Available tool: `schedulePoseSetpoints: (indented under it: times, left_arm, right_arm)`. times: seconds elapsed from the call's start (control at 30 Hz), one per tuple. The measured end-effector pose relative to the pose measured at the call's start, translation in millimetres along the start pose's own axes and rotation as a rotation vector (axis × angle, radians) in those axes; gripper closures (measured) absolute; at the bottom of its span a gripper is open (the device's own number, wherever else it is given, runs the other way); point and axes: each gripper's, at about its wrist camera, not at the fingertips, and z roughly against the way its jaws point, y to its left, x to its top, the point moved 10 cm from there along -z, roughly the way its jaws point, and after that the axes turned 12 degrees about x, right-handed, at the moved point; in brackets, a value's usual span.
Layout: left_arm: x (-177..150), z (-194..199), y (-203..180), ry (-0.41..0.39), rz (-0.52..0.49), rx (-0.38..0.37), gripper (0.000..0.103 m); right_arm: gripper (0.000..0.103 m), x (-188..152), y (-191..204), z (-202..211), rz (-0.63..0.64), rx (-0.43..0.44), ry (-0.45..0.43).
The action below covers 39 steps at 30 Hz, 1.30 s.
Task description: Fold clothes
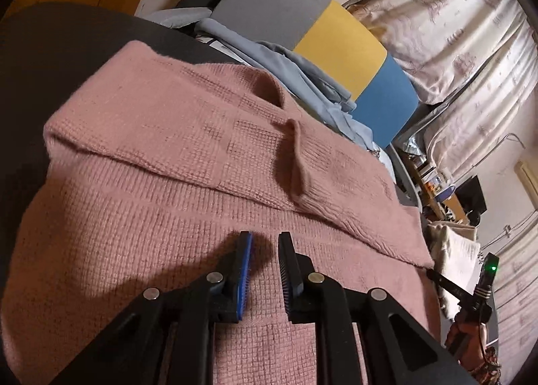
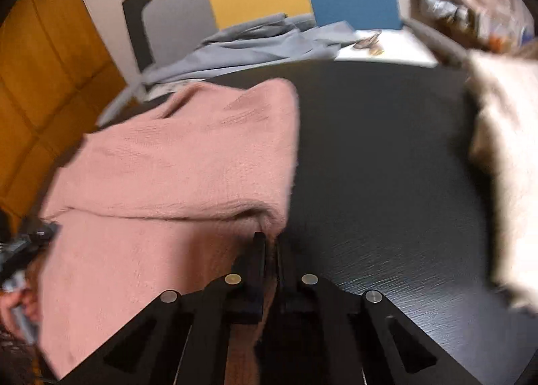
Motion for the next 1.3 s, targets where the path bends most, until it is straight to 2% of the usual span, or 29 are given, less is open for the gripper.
schedulePoseSetpoints:
  times: [0.07,0.13,0.2,0.27,0.33,0.4,0.43,0.53,0.6,0.67,0.73,0.77,0.8,0.9,0.97,1.03,1.13,1.2,1.3]
  left_arm:
    - [0.6,-1.2,1.2,-0.001,0.007,-0.014,0.088]
    - [0.1,-1.7,2.9,-0.002,0.021,-0.034,0.088]
    - [0.5,-1.7,4.6,0.003,0.041,-0.058,0.088]
    - [1.6,-2.5,5.0,0.007,0.053,-0.069,0.088]
    - [2.4,-3.0,2.4,0.013,0.039,-0.04,0.088]
    - [1.2,-0.4,-4.4,0.028,-0.024,0.028,0.088]
    - [0.2,4.6,-11.2,0.028,-0.059,0.041,0.088]
    - [-2.5,23.0,-24.6,0.001,-0.127,0.044,0.087]
    - [-5.4,37.4,-23.9,-0.031,-0.157,0.063,0.086]
    - [-12.3,43.1,-16.2,-0.039,-0.179,0.081,0.083]
    - [-19.5,38.9,-2.8,-0.006,-0.206,0.154,0.083]
    - [-23.3,36.9,6.0,0.009,-0.213,0.187,0.084]
    - [-26.4,39.3,12.6,0.001,-0.207,0.184,0.084]
    - [-27.9,48.7,26.3,-0.033,-0.157,0.162,0.084]
    - [-28.9,49.5,28.9,-0.05,-0.135,0.138,0.084]
    - [-30.5,49.3,28.3,-0.068,-0.126,0.134,0.084]
    - [-32.9,50.9,26.7,-0.078,-0.155,0.158,0.083]
    - [-35.6,51.7,26.3,-0.085,-0.178,0.168,0.082]
    - [-33.8,51.7,28.1,-0.096,-0.175,0.154,0.082]
  right_arm:
    - [0.097,8.6,-17.6,7.4,0.033,-0.108,-0.027]
    - [0.103,7.5,-43.2,7.1,0.046,-0.248,-0.03]
    - [0.103,0.5,-61.6,1.1,-0.004,-0.224,-0.016]
    - [0.102,1.3,-66.3,19.0,-0.12,-0.12,-0.072]
    - [0.101,-1.2,-66.5,34.6,-0.21,-0.009,-0.116]
    - [0.091,-11.8,-56.2,33.8,-0.234,0.087,-0.083]
    - [0.084,-16.9,-48.9,30.0,-0.213,0.092,-0.06]
    - [0.081,-28.3,-26.1,26.8,-0.134,0.105,-0.02]
    - [0.075,-33.1,-14.8,34.0,-0.137,0.123,-0.024]
    - [0.058,-34.3,-5.5,40.9,-0.146,0.139,-0.044]
    - [0.049,-45.4,-6.6,48.3,-0.159,0.133,-0.037]
    - [0.049,-51.1,-7.1,51.9,-0.166,0.131,-0.032]
    - [0.049,-64.2,-8.0,53.8,-0.177,0.127,-0.001]
    - [0.051,-83.7,-14.2,68.3,-0.209,0.128,-0.022]
    - [0.061,-99.5,-20.8,82.7,-0.233,0.112,-0.047]
    - [0.066,-115.1,-27.3,97.0,-0.257,0.097,-0.072]
    - [0.067,-117.7,-13.6,93.2,-0.208,0.107,-0.079]
    - [0.067,-114.0,7.3,83.4,-0.18,0.177,-0.074]
    - [0.067,-111.9,34.7,65.0,-0.119,0.217,-0.046]
